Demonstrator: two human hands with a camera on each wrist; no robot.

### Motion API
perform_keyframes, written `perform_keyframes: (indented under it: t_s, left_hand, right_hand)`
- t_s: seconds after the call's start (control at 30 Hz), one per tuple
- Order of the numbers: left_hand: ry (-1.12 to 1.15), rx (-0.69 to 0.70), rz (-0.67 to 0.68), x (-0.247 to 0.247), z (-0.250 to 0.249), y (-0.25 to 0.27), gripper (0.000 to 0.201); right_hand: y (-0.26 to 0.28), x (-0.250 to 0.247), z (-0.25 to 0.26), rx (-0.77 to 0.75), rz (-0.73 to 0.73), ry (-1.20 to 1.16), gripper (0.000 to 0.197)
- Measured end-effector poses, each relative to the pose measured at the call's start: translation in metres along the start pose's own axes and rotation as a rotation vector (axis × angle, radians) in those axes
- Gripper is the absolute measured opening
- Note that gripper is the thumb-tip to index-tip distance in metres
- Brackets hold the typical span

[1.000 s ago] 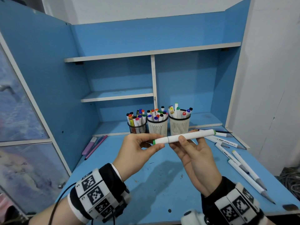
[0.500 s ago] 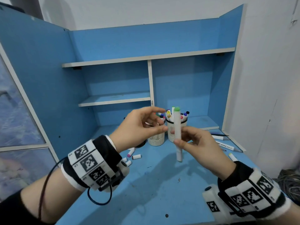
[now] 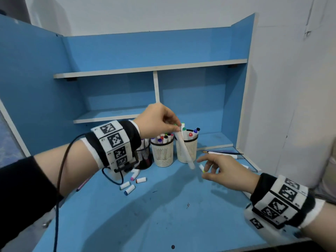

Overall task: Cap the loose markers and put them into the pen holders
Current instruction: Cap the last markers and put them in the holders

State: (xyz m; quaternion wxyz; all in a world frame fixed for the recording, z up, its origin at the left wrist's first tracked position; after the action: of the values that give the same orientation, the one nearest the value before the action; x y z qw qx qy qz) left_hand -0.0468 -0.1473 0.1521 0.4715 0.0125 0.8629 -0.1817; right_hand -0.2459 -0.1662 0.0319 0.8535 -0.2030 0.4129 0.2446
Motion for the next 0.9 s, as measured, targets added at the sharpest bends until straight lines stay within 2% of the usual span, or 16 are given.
perform_keyframes:
  t_s: [0.07, 0.2, 0.3, 0.37, 0.5, 0.67, 0.9]
  left_hand:
    - [-0.076, -0.001, -0.062, -0.006, 0.002, -0.017, 0.013]
    - [-0.134, -0.037, -0.183, -0.014, 0.014, -0.05, 0.015]
    - [-0.128, -0.07, -0.225, -0.012, 0.025, -0.07, 0.015]
    - [-0.137, -0.087, -0.216, -0.006, 0.03, -0.08, 0.016]
    - [-0.177, -0.115, -0.168, 0.016, 0.039, -0.093, 0.017]
    - [-0.168, -0.151, -0.122, 0.045, 0.049, -0.106, 0.019]
    - [-0.151, -0.178, -0.096, 0.078, 0.061, -0.12, 0.021]
  right_hand:
    - [0.002, -0.005, -0.02, 0.088, 0.119, 0.18, 0.033]
    - [0.011, -0.014, -0.058, 0.255, 0.362, 0.512, 0.048]
    - [0.022, -0.019, -0.081, 0.375, 0.521, 0.659, 0.057]
    - [0.029, -0.02, -0.093, 0.437, 0.584, 0.665, 0.058]
    - [0.035, -0.014, -0.105, 0.479, 0.547, 0.573, 0.047]
    - [0.035, -0.011, -0.103, 0.491, 0.525, 0.564, 0.053]
    - [0.028, -0.014, -0.095, 0.528, 0.517, 0.337, 0.061]
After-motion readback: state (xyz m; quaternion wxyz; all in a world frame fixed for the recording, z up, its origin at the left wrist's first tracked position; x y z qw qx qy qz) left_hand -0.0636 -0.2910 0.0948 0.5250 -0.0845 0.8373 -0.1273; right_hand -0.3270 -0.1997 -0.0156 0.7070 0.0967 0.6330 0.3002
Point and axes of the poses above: each hand's wrist, its own y-axis away from the middle knuckle, its own x-axis out of the palm, z = x × y, the point moved 3 cm from there along -y, towards the middle knuckle, and after that the axes turned 3 degrees about z, right-handed, at the moved point
